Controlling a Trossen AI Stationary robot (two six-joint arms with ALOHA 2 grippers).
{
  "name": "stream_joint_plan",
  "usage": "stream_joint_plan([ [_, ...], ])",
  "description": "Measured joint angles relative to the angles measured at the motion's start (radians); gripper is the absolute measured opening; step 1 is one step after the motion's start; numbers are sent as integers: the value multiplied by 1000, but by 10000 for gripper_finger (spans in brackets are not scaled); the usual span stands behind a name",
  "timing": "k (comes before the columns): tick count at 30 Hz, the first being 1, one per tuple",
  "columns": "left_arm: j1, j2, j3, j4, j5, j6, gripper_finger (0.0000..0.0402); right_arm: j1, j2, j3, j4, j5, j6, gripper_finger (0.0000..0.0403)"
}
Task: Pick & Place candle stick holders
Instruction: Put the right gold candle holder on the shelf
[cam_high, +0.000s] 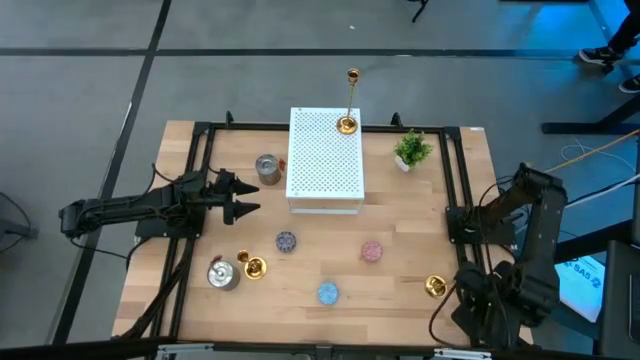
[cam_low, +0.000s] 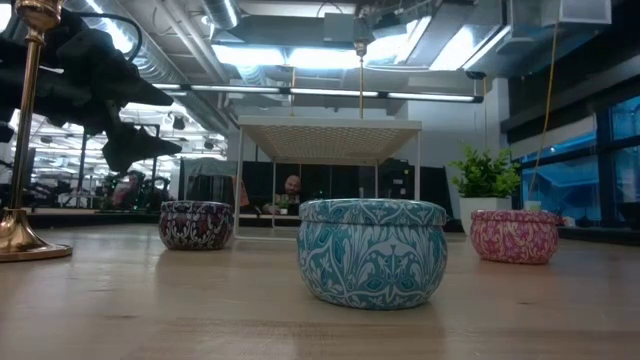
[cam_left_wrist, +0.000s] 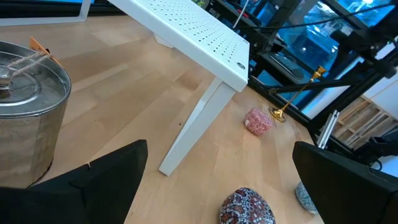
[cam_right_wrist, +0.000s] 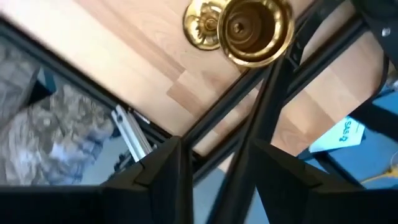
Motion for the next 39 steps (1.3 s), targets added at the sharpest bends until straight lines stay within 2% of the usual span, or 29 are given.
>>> stream_joint_plan([
  [5,0,0,0,0,0,0,400,21,43,0,7,4,70,221],
  [11,0,0,0,0,0,0,400,25,91,0,0,112,79,285],
  [15,0,0,0,0,0,0,400,24,118,-1,-33,133,94,301],
  [20,0,0,0,0,0,0,400,25,122,-49,-29,209,128,296],
  [26,0,0,0,0,0,0,400,26,123,-138,-28,220,175,291],
  [31,0,0,0,0,0,0,400,29,123,-154,-29,232,184,286],
  [35,0,0,0,0,0,0,400,29,123,-154,-29,238,184,258],
  [39,0,0,0,0,0,0,400,29,123,-154,-29,320,202,211],
])
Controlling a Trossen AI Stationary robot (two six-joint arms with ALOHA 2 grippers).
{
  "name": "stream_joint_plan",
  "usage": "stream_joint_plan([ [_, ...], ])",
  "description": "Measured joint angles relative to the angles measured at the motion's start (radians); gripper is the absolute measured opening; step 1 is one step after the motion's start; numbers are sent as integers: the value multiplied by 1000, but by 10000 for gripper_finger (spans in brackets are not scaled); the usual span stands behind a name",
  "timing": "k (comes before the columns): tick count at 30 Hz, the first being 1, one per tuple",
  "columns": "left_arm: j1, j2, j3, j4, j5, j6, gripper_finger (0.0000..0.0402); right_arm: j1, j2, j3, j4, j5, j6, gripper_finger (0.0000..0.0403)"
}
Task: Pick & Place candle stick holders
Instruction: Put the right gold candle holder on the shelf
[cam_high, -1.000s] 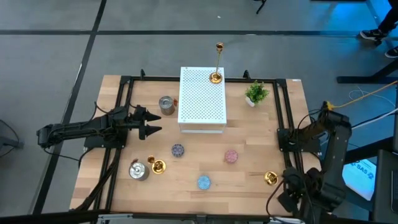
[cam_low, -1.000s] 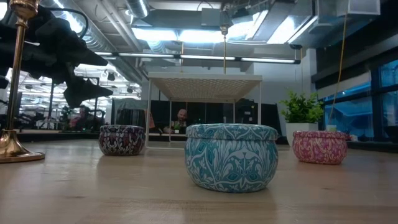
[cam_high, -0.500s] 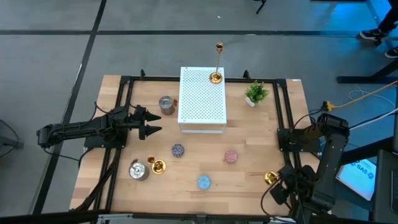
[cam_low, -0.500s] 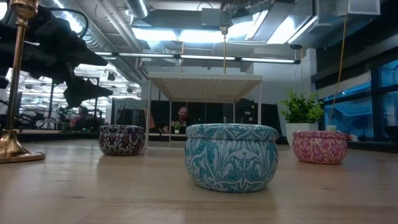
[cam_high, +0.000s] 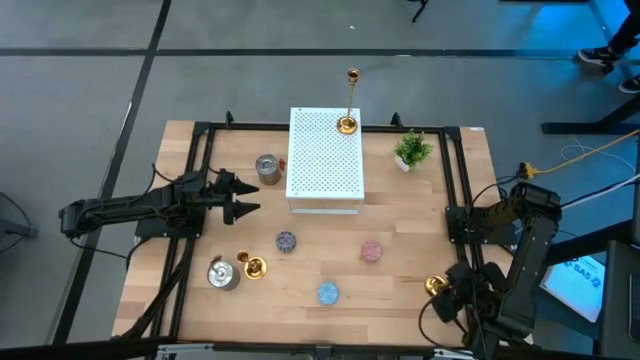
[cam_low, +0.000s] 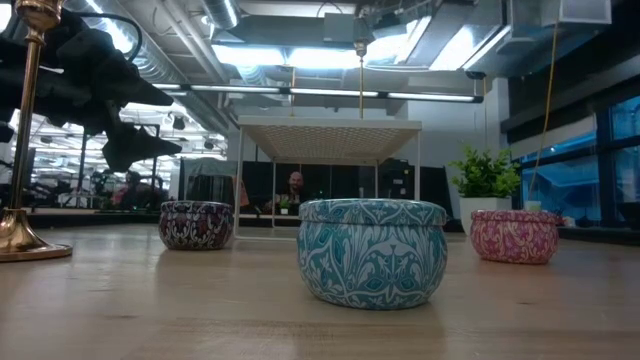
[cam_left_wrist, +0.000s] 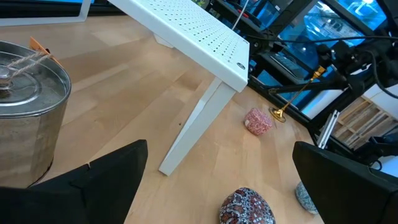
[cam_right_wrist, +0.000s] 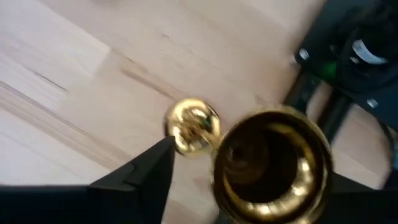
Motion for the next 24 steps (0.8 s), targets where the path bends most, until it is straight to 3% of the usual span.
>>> stream_joint_plan([
  [5,0,0,0,0,0,0,400,0,0,0,0,15,3,167],
  [12,0,0,0,0,0,0,400,0,0,0,0,-6,19,135],
  [24,0,0,0,0,0,0,400,-2,0,0,0,-11,-9,34],
])
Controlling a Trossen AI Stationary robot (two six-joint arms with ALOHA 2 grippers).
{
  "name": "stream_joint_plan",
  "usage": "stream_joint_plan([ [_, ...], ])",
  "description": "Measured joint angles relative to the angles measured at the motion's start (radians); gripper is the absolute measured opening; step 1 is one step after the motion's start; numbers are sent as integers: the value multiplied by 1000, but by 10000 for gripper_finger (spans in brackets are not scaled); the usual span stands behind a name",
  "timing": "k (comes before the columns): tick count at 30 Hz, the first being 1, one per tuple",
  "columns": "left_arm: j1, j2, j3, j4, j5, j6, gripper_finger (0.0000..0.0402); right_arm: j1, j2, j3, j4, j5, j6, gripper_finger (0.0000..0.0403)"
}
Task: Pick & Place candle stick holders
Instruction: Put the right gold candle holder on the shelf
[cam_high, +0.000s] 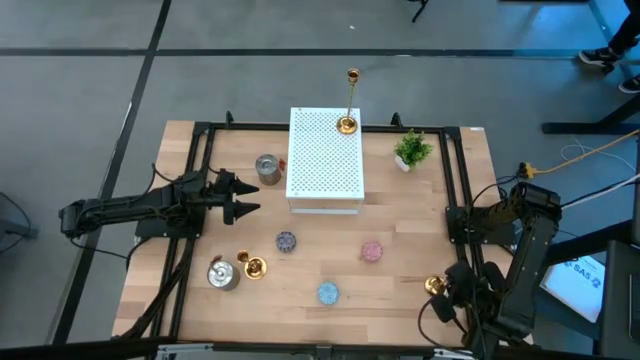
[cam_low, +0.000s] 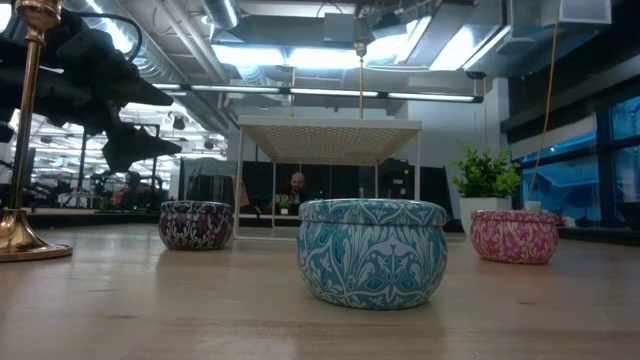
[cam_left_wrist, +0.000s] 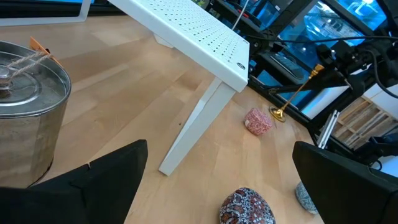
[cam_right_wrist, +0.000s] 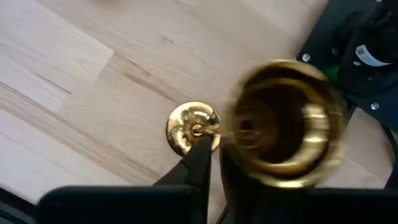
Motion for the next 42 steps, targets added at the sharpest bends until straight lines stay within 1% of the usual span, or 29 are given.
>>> stream_joint_plan([
  [5,0,0,0,0,0,0,400,2,0,0,0,-31,-2,32],
  [11,0,0,0,0,0,0,400,2,0,0,0,-31,2,32],
  [16,0,0,0,0,0,0,400,2,0,0,16,-33,2,48],
  [18,0,0,0,0,0,0,400,2,0,0,16,-52,13,67],
  [20,0,0,0,0,0,0,400,2,0,0,15,-66,41,94],
  [26,0,0,0,0,0,0,400,1,0,0,-2,-60,119,197],
  [28,0,0,0,0,0,0,400,1,0,0,0,-57,130,221],
  [30,0,0,0,0,0,0,400,1,0,-1,0,-55,142,235],
  [33,0,0,0,0,0,0,400,1,-1,-26,0,-35,179,242],
  [36,0,0,0,0,0,0,400,1,-1,-61,0,-28,211,236],
  [39,0,0,0,0,0,0,400,1,-1,-81,11,-28,214,221],
  [42,0,0,0,0,0,0,400,1,-1,-81,10,-30,200,194],
])
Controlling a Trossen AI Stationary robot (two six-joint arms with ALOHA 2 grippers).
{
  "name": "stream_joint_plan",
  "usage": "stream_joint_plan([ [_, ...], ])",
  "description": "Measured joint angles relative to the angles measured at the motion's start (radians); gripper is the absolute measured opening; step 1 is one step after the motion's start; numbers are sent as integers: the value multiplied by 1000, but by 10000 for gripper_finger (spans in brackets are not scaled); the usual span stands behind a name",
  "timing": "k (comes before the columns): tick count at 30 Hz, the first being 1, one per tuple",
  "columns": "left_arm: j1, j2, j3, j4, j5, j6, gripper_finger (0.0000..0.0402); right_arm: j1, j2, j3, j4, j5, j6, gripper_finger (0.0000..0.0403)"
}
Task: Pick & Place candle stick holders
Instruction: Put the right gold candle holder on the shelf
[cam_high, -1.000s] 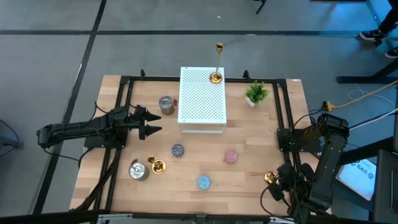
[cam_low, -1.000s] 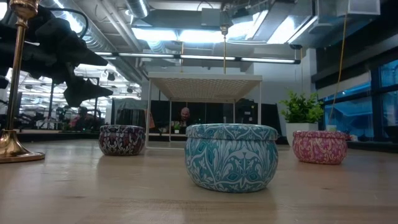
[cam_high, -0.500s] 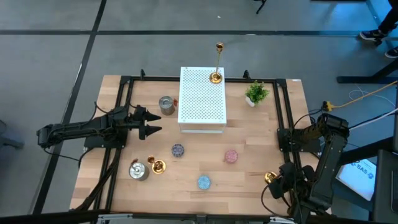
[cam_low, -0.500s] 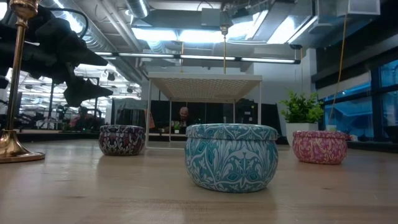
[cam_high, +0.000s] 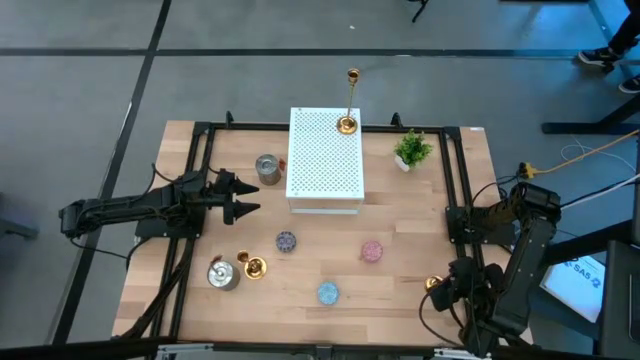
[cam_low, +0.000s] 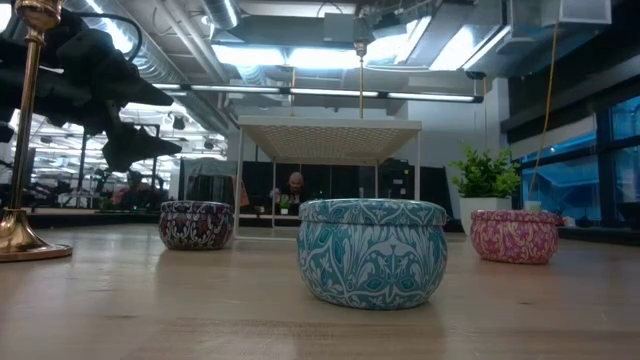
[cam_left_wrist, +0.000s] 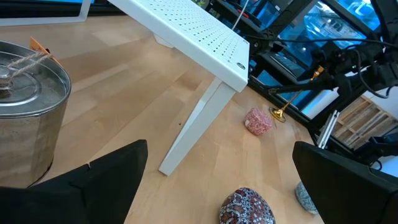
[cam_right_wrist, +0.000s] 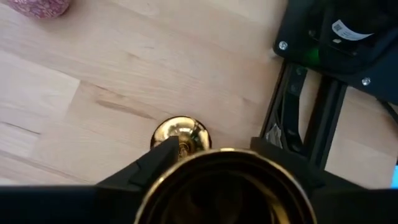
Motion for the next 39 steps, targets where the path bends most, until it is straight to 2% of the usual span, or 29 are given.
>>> stream_joint_plan([
  [5,0,0,0,0,0,0,400,0,0,11,-1,-48,-33,129],
  [10,0,0,0,0,0,0,400,-5,0,23,1,-52,-43,71],
  [17,0,0,0,0,0,0,400,-39,0,24,-1,-52,-60,69],
  [21,0,0,0,0,0,0,400,-94,-4,27,5,-22,-129,69],
  [31,0,0,0,0,0,0,400,-330,-83,161,17,240,-544,69],
  [39,0,0,0,0,0,0,400,-568,-137,334,16,322,-999,69],
])
